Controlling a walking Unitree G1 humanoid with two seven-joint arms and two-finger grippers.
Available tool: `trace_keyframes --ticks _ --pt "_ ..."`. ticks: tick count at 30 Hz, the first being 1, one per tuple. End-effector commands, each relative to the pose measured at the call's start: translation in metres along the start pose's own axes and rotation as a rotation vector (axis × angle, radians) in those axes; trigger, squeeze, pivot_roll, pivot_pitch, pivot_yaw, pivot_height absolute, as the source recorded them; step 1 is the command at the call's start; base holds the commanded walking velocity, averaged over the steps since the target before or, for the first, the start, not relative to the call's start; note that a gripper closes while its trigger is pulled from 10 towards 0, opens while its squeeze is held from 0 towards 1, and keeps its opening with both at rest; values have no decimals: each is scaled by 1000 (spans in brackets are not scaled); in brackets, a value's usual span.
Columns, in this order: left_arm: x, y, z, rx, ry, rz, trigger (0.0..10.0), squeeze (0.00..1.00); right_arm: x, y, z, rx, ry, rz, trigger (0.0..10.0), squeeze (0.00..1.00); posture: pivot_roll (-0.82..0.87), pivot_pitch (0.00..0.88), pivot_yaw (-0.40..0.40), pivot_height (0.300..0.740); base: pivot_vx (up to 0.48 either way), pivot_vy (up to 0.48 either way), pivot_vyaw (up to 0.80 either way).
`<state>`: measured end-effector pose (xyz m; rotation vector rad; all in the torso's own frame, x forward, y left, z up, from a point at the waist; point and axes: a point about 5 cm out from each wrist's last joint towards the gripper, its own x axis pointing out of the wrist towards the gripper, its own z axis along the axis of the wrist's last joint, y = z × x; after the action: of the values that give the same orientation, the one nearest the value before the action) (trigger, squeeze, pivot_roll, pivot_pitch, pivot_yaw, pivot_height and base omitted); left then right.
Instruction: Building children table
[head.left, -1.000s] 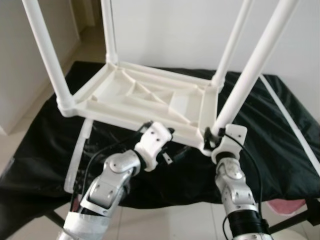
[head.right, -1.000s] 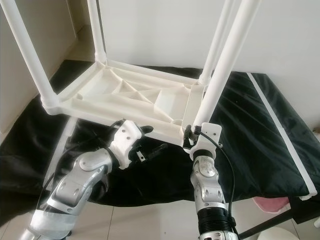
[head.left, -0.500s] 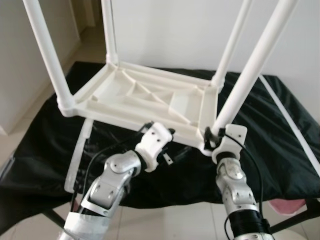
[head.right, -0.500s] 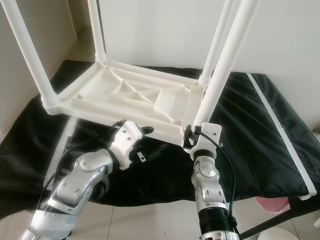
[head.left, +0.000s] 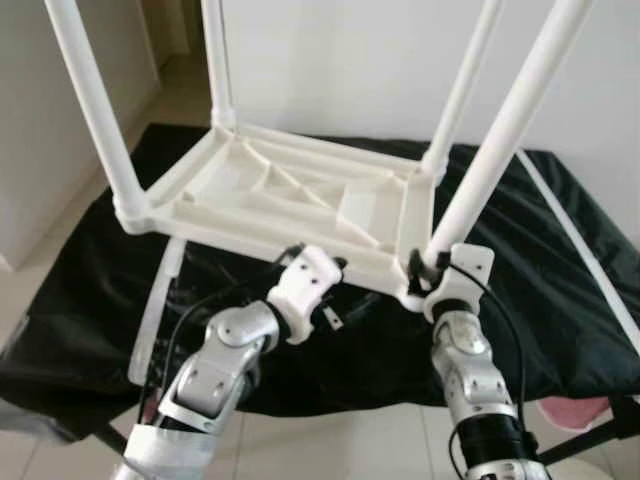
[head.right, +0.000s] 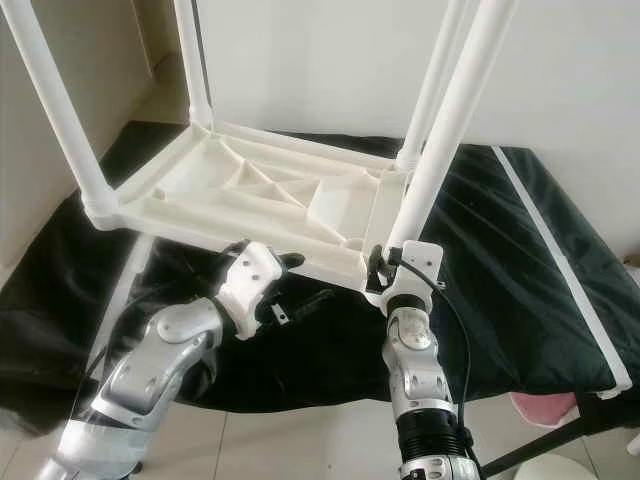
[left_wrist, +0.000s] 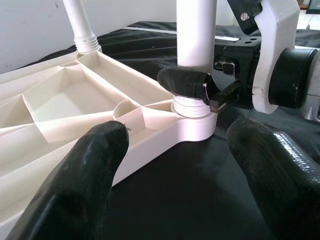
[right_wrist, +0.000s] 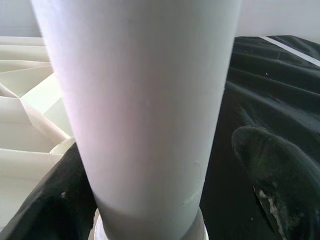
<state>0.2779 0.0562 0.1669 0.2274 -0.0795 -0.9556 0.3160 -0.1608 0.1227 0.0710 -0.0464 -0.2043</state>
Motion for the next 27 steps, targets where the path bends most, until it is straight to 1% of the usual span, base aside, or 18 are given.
trace_keyframes --ticks 1,5,9,15,18,22,23,24,27 --pt "-1 -2 1 -4 1 -11 10000 0 1 -5 0 7 -2 -17 10000 0 97 2 -53 740 0 0 0" --pt "-1 -3 -2 12 18 -18 10000 0 0 -4 -2 2 3 -10 10000 0 96 6 -48 740 0 0 0" --pt "-2 1 1 -2 6 -8 10000 0 3 -3 1 3 -10 -1 10000 0 91 21 -37 740 0 0 0" --pt "-2 1 0 6 14 -7 10000 0 4 -2 3 3 -22 10 10000 0 91 17 -36 740 0 0 0" --pt "-3 1 0 2 10 -7 10000 0 4 -1 4 10 -28 38 10000 0 88 14 -41 740 0 0 0" --pt "-7 0 -4 5 24 -7 10000 0 4 1 6 19 -34 87 10000 0 84 8 -44 740 0 0 0" --pt "-8 0 -6 4 28 -7 10000 0 3 1 6 18 -35 118 10000 0 83 5 -47 740 0 0 0" --pt "-8 0 -6 4 28 -7 10000 0 3 1 6 18 -35 118 10000 0 83 5 -47 740 0 0 0" --pt "-11 -1 -9 5 39 -9 10000 0 2 1 6 8 -37 177 10000 0 81 0 -53 740 0 0 0"
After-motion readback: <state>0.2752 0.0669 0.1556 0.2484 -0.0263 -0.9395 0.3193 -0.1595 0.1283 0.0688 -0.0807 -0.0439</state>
